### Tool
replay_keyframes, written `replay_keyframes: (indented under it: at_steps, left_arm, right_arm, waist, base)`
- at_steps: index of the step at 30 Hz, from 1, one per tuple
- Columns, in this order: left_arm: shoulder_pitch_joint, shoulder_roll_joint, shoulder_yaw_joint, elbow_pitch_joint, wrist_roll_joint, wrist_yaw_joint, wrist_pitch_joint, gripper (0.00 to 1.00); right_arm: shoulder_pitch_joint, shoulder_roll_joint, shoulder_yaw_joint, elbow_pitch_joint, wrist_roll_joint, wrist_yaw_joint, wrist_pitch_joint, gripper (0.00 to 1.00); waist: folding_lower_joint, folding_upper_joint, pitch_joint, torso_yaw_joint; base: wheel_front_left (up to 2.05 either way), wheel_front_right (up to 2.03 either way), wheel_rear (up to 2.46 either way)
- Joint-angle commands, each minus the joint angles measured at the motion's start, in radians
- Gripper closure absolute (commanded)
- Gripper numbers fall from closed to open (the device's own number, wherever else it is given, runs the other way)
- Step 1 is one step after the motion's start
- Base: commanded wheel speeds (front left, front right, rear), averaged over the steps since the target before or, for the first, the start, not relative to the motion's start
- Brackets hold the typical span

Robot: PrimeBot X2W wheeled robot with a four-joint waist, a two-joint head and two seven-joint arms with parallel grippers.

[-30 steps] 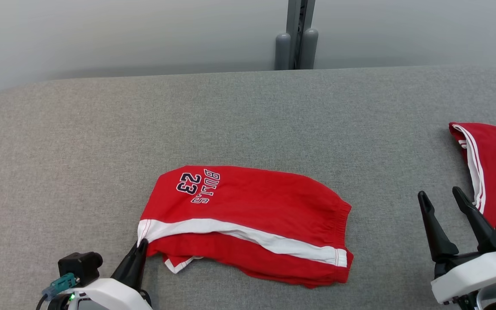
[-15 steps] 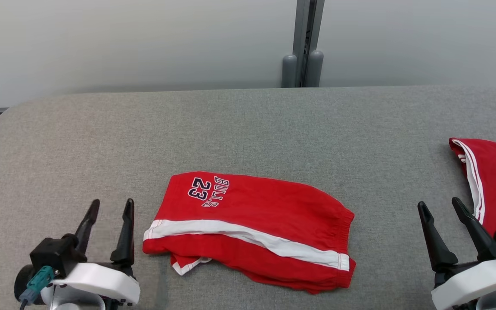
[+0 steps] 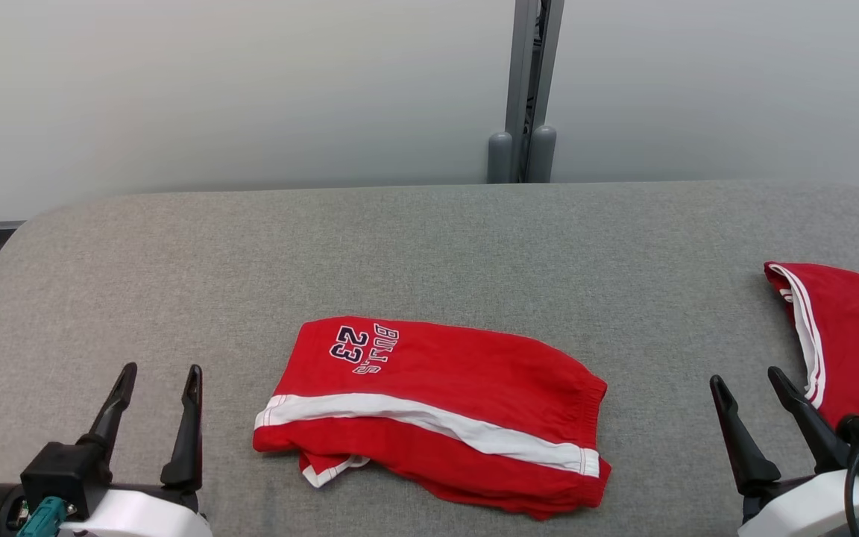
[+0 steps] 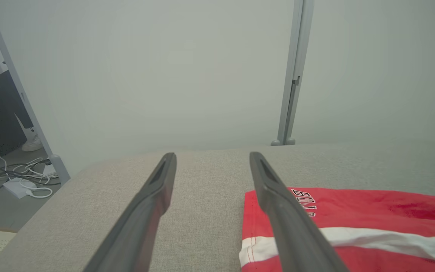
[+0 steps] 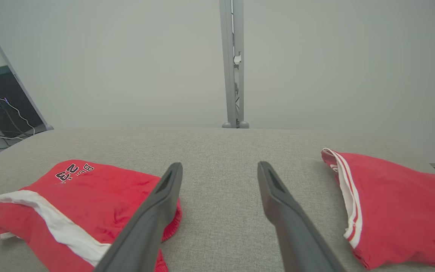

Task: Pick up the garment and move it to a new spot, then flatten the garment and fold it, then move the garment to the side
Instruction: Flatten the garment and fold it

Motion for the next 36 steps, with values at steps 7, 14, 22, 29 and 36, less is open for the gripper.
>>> replay_keyframes:
  at_steps: [7, 14, 22, 29, 36]
  left_arm:
    - [0.059, 0.018, -0.002, -0.036, -0.019, 0.016, 0.032, 0.00]
    - [0.059, 0.022, -0.005, -0.047, -0.024, 0.021, 0.046, 0.00]
    - [0.011, 0.026, -0.009, -0.043, -0.035, -0.003, 0.055, 0.00]
    - [-0.101, 0.009, -0.054, 0.022, -0.080, -0.088, 0.130, 0.00]
    - [-0.168, -0.023, -0.089, 0.166, -0.175, -0.187, 0.220, 0.00]
  right_arm:
    - [0.024, 0.003, -0.001, 0.005, -0.009, 0.000, -0.012, 0.00]
    - [0.025, 0.010, -0.008, 0.005, -0.010, 0.000, -0.010, 0.00]
    - [0.008, 0.006, -0.007, -0.003, -0.003, 0.000, -0.010, 0.00]
    - [-0.019, 0.005, -0.002, -0.009, -0.006, 0.000, -0.009, 0.00]
    - [-0.043, 0.003, 0.013, 0.009, -0.013, 0.000, -0.015, 0.00]
  waist:
    - [0.0000, 0.0000, -0.009, -0.008]
    - [0.0000, 0.0000, -0.007, -0.003]
    - [0.0000, 0.0000, 0.015, 0.001]
    - [0.0000, 0.0000, 0.068, -0.006]
    - [0.0000, 0.0000, 0.113, -0.037]
  base:
    - [0.00, 0.00, 0.00]
    - [0.00, 0.00, 0.00]
    - [0.00, 0.00, 0.00]
    - [0.00, 0.00, 0.00]
    - [0.00, 0.00, 0.00]
